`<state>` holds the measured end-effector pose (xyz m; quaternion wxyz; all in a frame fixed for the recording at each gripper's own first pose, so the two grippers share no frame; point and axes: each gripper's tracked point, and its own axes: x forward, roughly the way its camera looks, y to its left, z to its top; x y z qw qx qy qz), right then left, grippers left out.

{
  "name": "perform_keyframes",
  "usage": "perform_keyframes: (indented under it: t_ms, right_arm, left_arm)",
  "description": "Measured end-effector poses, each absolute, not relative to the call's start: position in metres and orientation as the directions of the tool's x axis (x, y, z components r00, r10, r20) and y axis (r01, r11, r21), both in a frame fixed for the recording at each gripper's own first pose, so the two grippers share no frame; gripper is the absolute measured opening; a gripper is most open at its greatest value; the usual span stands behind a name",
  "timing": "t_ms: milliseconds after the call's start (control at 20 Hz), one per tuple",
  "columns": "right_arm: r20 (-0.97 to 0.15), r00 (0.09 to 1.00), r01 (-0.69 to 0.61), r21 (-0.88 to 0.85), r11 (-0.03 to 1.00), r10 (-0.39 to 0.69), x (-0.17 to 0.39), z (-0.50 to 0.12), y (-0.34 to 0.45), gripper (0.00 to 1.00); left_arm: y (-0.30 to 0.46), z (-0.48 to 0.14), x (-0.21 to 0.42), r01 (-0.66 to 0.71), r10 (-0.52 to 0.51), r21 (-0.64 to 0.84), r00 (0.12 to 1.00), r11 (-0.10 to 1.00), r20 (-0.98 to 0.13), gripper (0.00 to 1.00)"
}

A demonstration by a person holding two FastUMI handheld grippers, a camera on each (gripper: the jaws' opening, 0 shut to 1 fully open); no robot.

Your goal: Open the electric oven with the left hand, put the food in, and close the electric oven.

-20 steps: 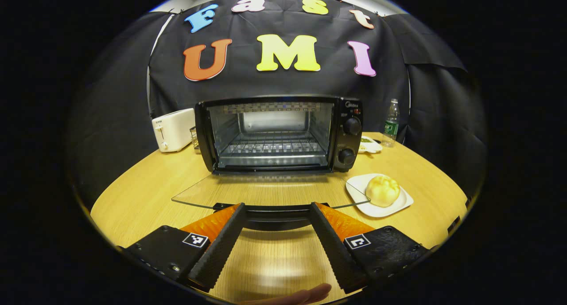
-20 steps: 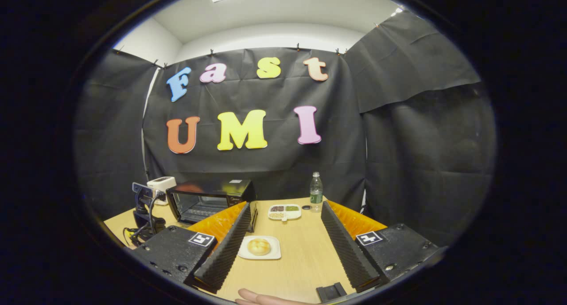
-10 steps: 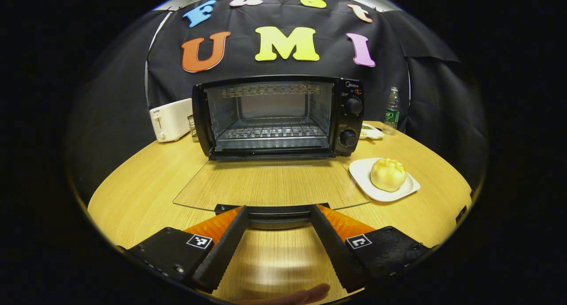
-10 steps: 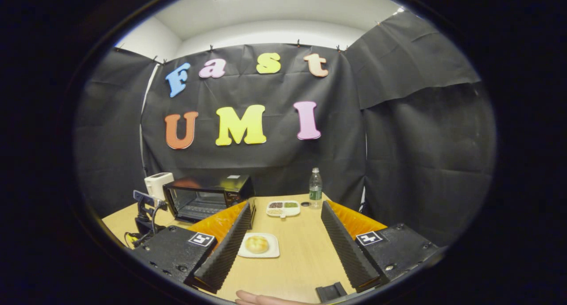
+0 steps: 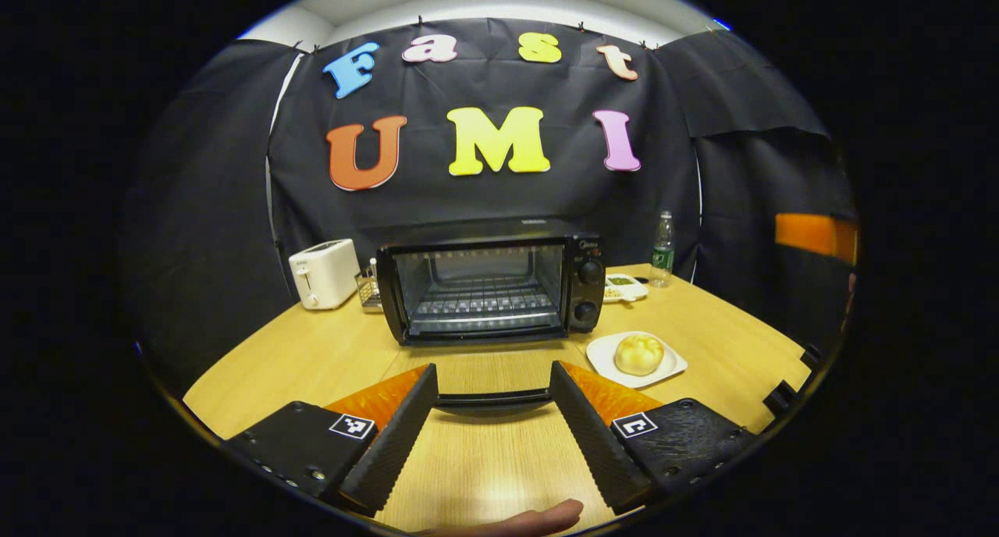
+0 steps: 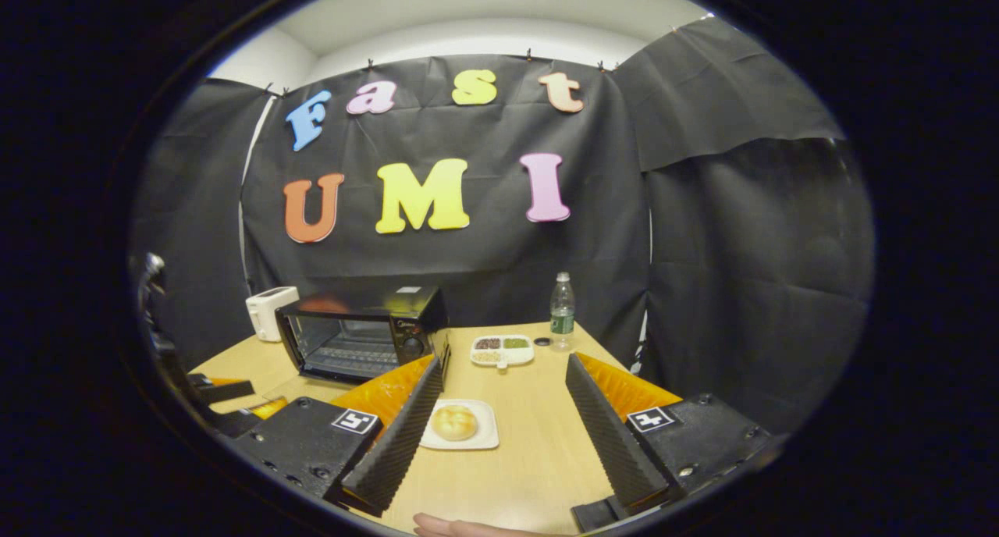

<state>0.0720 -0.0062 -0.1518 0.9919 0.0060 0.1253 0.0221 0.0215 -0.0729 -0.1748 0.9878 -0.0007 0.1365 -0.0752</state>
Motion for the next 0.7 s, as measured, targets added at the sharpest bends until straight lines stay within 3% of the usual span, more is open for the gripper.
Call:
perform_keyframes:
  t_ms: [400, 700]
  right_arm:
    - [-0.369, 0.923, -0.113, 0.015, 0.993, 0.111, 0.133, -0.234, 0.039, 0.99]
    - [-0.522, 0.845, -0.115, 0.025, 0.993, 0.112, 0.162, -0.326, 0.056, 0.99]
  left_arm:
    - [-0.041, -0.068, -0.016, 0.104, -0.102, 0.015, 0.989, 0.994, -0.107, 0.95]
    - [-0.025, -0.032, -0.04, 0.102, -0.106, -0.07, 0.993, 0.992, -0.05, 0.95]
